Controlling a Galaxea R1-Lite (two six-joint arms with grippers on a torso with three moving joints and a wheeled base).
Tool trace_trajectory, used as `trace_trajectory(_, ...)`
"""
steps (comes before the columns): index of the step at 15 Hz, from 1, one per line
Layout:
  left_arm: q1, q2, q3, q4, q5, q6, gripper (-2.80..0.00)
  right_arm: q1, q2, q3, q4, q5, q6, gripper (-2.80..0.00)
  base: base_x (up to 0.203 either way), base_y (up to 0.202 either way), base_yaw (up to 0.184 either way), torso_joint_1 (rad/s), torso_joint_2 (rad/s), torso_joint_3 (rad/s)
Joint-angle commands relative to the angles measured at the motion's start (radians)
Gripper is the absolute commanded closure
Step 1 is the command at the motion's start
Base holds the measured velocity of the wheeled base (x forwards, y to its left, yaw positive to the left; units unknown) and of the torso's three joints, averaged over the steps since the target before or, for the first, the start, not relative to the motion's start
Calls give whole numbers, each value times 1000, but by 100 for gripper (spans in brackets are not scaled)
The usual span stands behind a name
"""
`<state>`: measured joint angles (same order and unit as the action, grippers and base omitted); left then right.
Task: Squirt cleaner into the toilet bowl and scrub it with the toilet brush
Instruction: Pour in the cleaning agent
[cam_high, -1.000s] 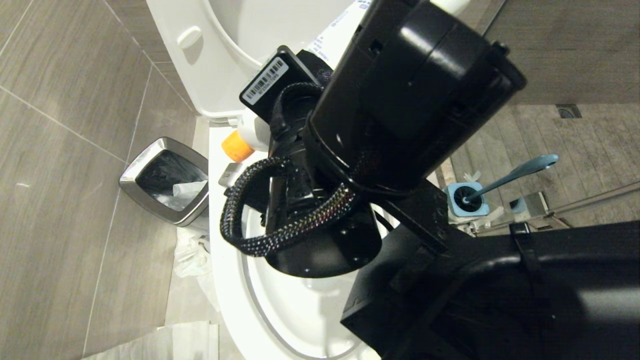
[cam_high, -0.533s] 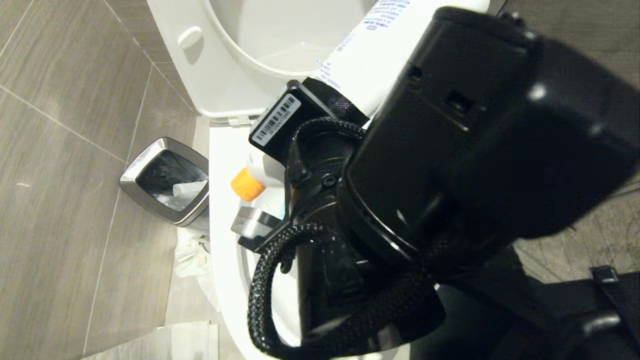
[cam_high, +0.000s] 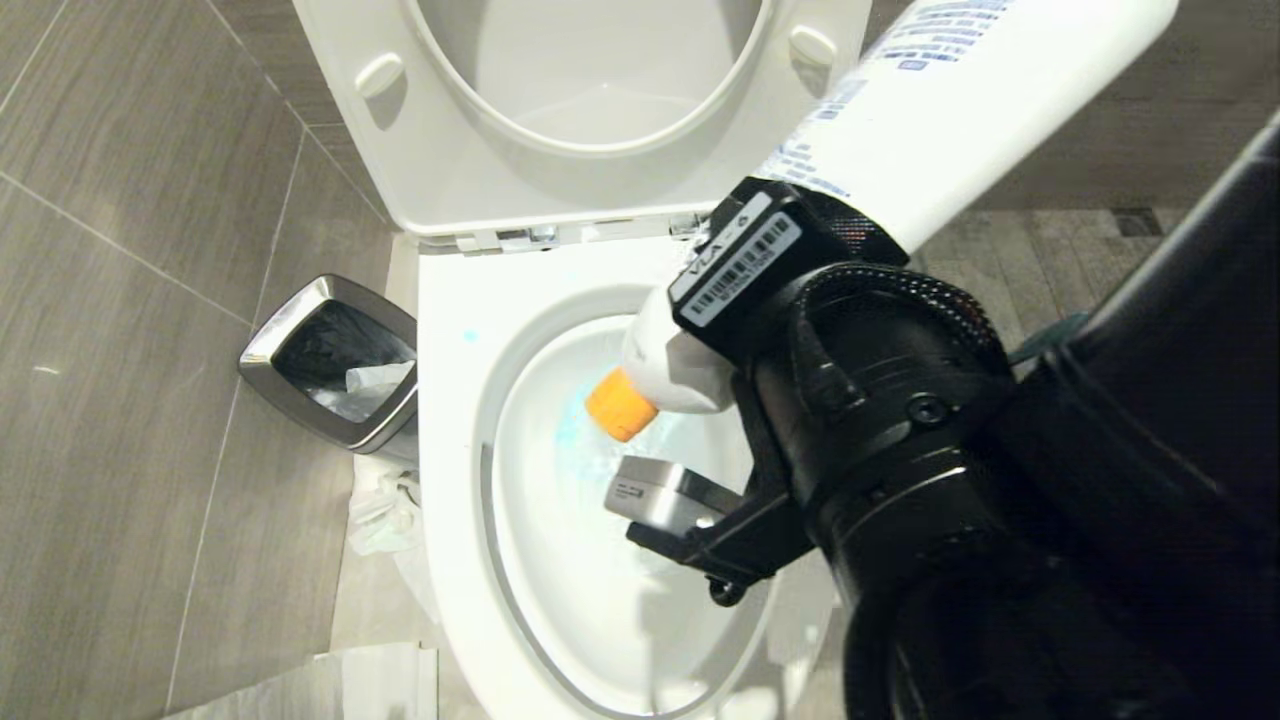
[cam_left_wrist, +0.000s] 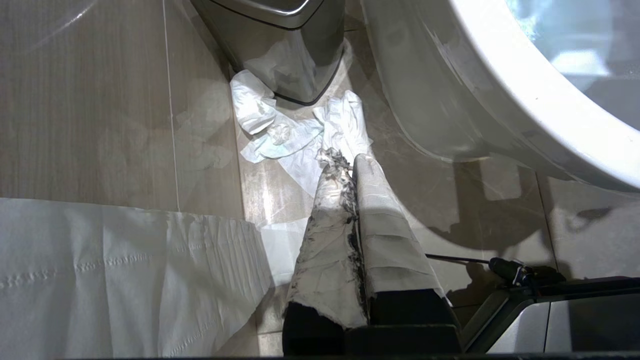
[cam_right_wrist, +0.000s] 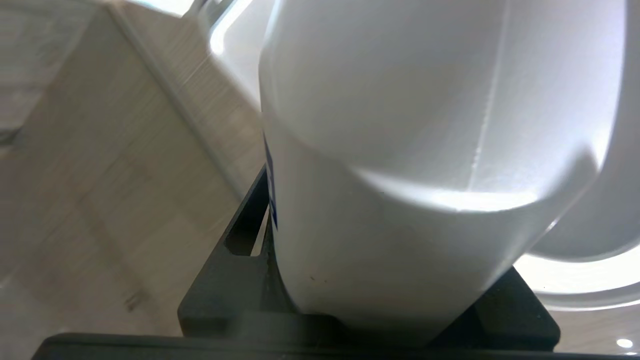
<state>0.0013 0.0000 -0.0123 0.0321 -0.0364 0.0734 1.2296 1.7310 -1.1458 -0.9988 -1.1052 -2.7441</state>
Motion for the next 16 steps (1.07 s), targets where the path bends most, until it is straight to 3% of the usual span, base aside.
trace_trajectory(1,0,2,0,0,0,0,0,-4,-60,37,-6,-16,-16,0,0,0,0,0,0,0)
trace_trajectory(8,0,2,0,0,0,0,0,-94,-74,52,-7,-9,-16,0,0,0,0,0,0,0)
trace_trajectory(16,0,2,0,0,0,0,0,-96,45,-19,-142,13,-16,0,0,0,0,0,0,0)
